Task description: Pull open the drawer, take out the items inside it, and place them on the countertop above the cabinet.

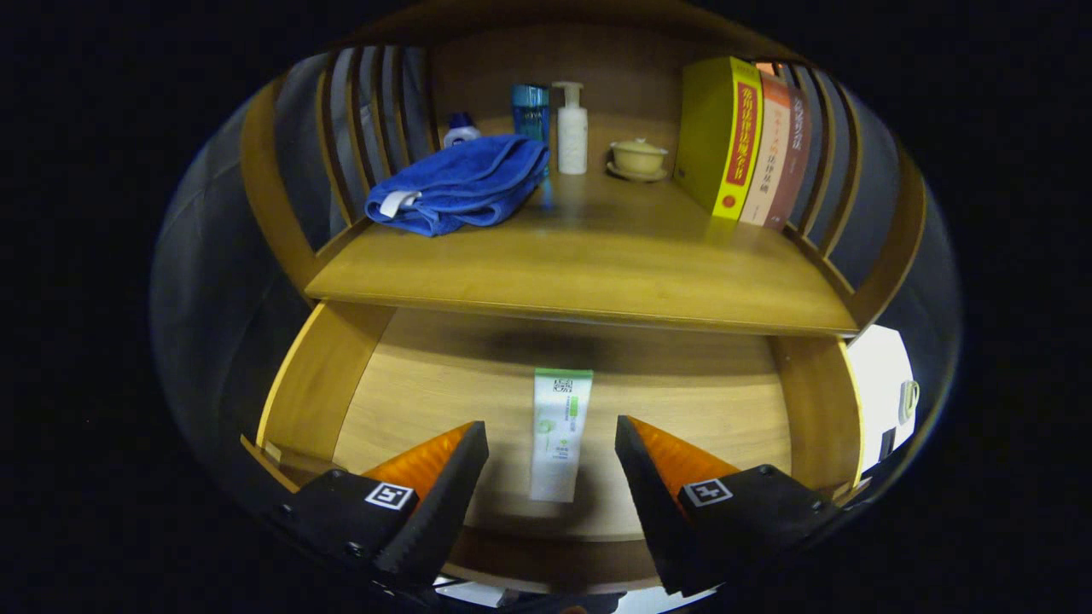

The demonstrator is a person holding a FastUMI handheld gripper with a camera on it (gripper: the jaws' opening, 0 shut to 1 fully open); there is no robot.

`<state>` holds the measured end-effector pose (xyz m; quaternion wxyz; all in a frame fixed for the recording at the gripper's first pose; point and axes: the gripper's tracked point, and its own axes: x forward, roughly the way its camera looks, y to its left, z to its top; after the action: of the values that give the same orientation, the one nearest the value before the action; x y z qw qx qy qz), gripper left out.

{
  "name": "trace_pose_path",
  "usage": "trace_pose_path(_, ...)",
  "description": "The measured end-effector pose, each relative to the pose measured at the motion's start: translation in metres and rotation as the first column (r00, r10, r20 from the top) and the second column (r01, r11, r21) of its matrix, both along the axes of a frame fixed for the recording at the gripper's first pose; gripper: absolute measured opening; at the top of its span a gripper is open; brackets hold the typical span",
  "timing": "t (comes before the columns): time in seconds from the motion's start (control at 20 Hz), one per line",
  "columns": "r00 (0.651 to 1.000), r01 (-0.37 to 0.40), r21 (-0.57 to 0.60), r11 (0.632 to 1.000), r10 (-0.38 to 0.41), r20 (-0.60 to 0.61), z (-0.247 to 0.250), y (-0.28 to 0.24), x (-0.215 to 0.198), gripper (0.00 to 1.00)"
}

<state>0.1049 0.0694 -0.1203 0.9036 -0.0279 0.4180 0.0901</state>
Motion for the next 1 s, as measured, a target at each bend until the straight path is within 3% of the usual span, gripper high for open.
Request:
trace_pose_path(0.5,0.972,-0.024,-0.052,0.998,0.011,-0.234,-0.054,0.008,0.012,0.99)
trace_pose_path(0.8,0.947,-0.001,-0.055,0.999,-0.017,-0.322,-0.074,0.013,0.015,0.98)
trace_pose_path(1.0,0.936,0.019,-0.061,0.998,-0.039,-0.351,-0.073,0.008,0.019,0.72)
